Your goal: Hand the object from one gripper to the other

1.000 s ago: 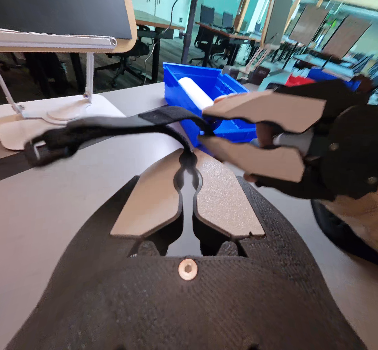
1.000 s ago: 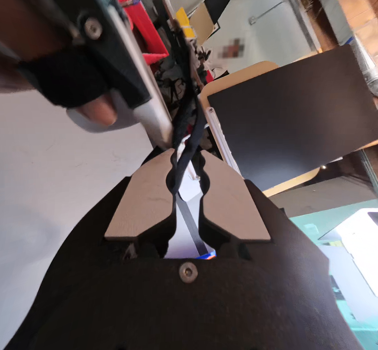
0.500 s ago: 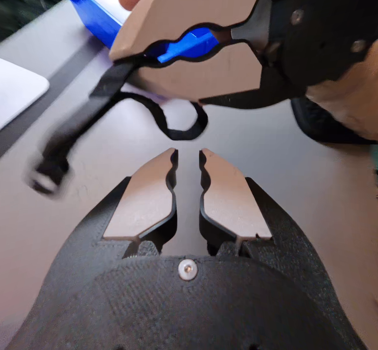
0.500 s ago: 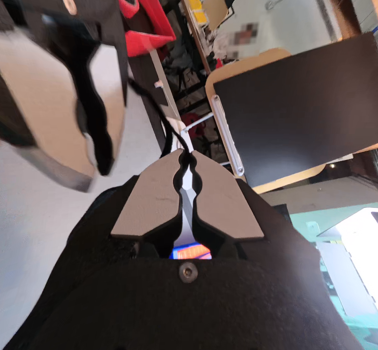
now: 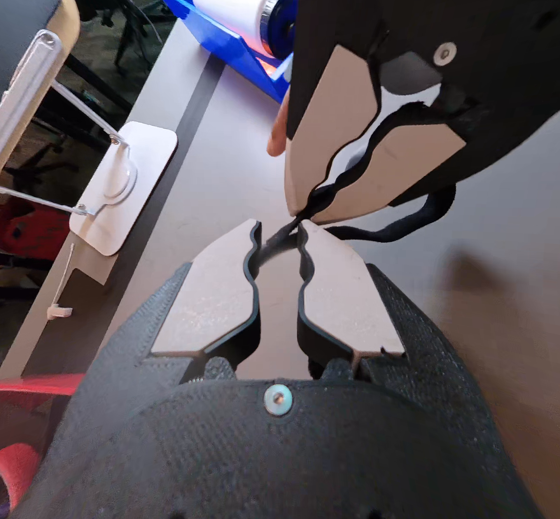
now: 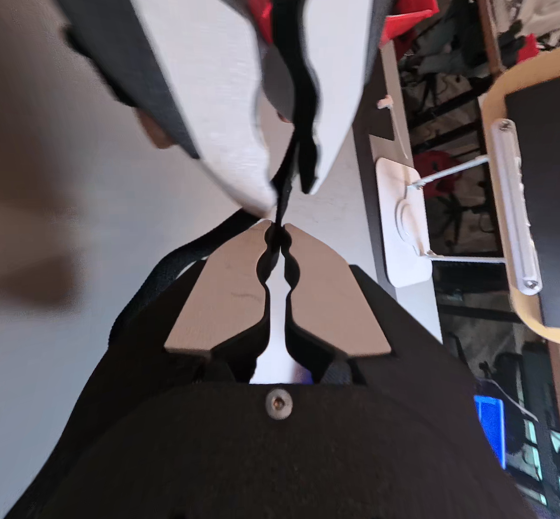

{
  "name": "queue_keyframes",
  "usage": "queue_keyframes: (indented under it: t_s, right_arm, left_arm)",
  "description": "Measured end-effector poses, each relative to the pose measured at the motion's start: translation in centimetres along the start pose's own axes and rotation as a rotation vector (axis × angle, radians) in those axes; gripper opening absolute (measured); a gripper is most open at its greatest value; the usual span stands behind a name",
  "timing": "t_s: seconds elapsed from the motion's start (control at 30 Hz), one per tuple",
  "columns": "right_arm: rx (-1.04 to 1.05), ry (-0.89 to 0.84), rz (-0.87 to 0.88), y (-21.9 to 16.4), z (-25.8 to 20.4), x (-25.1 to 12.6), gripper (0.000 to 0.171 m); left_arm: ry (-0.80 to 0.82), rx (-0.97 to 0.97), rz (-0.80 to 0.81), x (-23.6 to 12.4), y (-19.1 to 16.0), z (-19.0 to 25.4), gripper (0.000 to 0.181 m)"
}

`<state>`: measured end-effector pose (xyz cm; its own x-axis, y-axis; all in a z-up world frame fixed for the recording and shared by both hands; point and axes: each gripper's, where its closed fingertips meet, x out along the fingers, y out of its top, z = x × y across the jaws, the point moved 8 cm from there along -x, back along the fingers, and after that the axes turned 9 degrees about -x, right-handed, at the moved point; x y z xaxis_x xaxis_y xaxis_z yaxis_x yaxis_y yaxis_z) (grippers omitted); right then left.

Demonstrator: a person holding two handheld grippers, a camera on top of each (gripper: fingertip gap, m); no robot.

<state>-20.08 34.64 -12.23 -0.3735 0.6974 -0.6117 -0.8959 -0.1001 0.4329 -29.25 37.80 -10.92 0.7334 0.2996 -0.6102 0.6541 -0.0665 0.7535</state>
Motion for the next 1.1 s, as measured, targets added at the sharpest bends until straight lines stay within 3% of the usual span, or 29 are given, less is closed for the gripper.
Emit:
queue_keyframes:
  t_s: [0.03,0.23,0.43,0.53,0.67,0.8,0.93,1.0,1.1]
  right_arm:
    - [-0.018,0.023,0.004,0.1,-0.3,0.0,0.002]
    - [-0.041,0.101,0.065,0.5,-1.0,-0.1,0.002]
    - [0.041,0.011,0.038,0.0,0.1,0.0,0.006]
    - [0.068,-0.065,-0.081,-1.2,0.8,0.5,0.003]
    - [0.053,-0.078,-0.093,-1.1,0.8,0.8,0.002]
    - [0.052,-0.035,-0.196,-2.0,0.6,1.0,0.002]
    - [0.092,0.02,-0.223,-3.0,0.5,1.2,0.002]
    - [0.086,0.035,-0.186,-2.3,0.2,1.2,0.002]
    - [0.129,0.077,-0.129,-1.2,-0.2,1.3,0.001]
  left_arm:
    - [-0.007,0.015,-0.002,-0.1,0.0,0.0,0.023]
    - [-0.044,0.157,-0.116,0.3,-1.0,1.0,0.013]
    - [0.015,0.043,-0.077,0.3,-0.8,-0.4,0.004]
    - [0.037,-0.089,-0.045,0.1,-0.9,-1.8,0.005]
    - [-0.017,-0.114,-0.154,0.0,-1.7,-1.6,0.011]
    - [-0.031,-0.105,-0.183,-3.6,-0.6,-1.6,0.021]
    - [0.004,-0.072,-0.04,-6.9,0.9,-2.0,0.022]
    - [-0.045,-0.063,0.016,-6.5,1.2,-1.4,0.023]
    - [-0.099,-0.032,-0.053,-2.9,0.3,-0.4,0.032]
